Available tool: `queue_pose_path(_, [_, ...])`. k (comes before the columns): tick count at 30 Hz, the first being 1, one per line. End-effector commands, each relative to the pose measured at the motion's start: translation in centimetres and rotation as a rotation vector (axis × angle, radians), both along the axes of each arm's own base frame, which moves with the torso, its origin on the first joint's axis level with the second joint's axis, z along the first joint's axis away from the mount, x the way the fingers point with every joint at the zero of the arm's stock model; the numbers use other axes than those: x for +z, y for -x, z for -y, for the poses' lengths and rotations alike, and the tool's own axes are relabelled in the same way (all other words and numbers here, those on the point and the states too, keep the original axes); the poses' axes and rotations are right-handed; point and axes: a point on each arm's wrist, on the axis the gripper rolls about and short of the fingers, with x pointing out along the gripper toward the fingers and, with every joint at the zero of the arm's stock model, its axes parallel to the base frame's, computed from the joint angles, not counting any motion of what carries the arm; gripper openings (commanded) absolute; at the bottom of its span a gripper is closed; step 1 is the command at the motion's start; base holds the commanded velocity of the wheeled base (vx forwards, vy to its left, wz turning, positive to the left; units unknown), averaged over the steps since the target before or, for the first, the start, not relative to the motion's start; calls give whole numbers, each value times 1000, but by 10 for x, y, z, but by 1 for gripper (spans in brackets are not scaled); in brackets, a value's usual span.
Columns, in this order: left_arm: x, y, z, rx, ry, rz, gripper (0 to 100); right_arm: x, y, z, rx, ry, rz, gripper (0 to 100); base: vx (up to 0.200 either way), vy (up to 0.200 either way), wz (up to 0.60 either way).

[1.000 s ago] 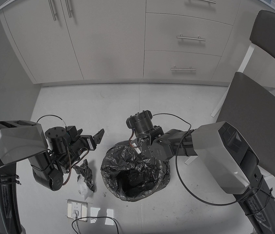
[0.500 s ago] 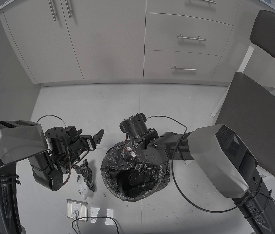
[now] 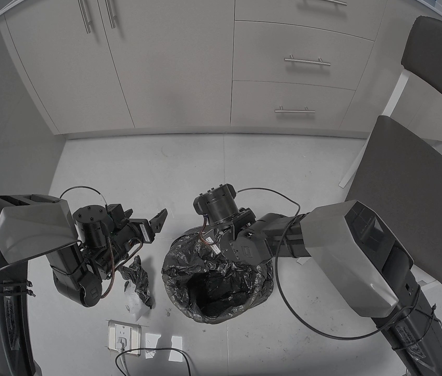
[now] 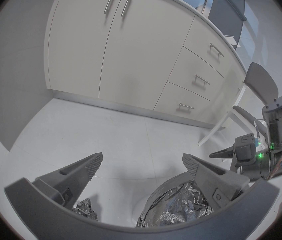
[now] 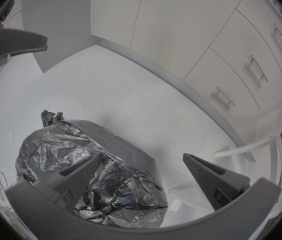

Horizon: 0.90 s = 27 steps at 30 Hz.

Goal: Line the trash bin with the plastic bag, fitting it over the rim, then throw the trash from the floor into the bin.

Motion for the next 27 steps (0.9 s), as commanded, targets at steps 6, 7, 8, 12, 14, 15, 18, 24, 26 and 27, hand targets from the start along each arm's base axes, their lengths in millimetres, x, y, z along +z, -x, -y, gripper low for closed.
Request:
queue_pose_path(6, [0,0,-1,2,2,-1,100,3,-19,24,-51,-9,1,100,0,0,0])
queue_pose_path(7, [0,0,0,0,3,0,100,10,-20,25,-53,-15,10,100,0,0,0])
queue_pose_path(8, [0,0,0,-3,3,0,100,15,-20,26,-53,-21,17,100,0,0,0])
queue_pose_path(12, [1,1,1,-6,2,1,100,29,-18,26,-51,-38,37,100,0,0,0])
queue_pose_path(14, [1,0,2,-6,2,4,100,32,-18,26,-51,-41,41,100,0,0,0])
queue_pose_path(15, [1,0,2,-6,2,4,100,32,-18,26,-51,-41,41,100,0,0,0])
queue_pose_path(18, [1,1,2,-7,4,3,100,33,-18,27,-52,-44,42,100,0,0,0])
queue_pose_path(24, [1,1,1,-5,8,0,100,22,-19,26,-54,-33,28,100,0,0,0])
queue_pose_path(26, [1,1,1,-5,8,0,100,14,-19,25,-52,-25,15,100,0,0,0])
queue_pose_path(27, [0,1,1,-4,7,-2,100,12,-19,25,-54,-25,12,100,0,0,0])
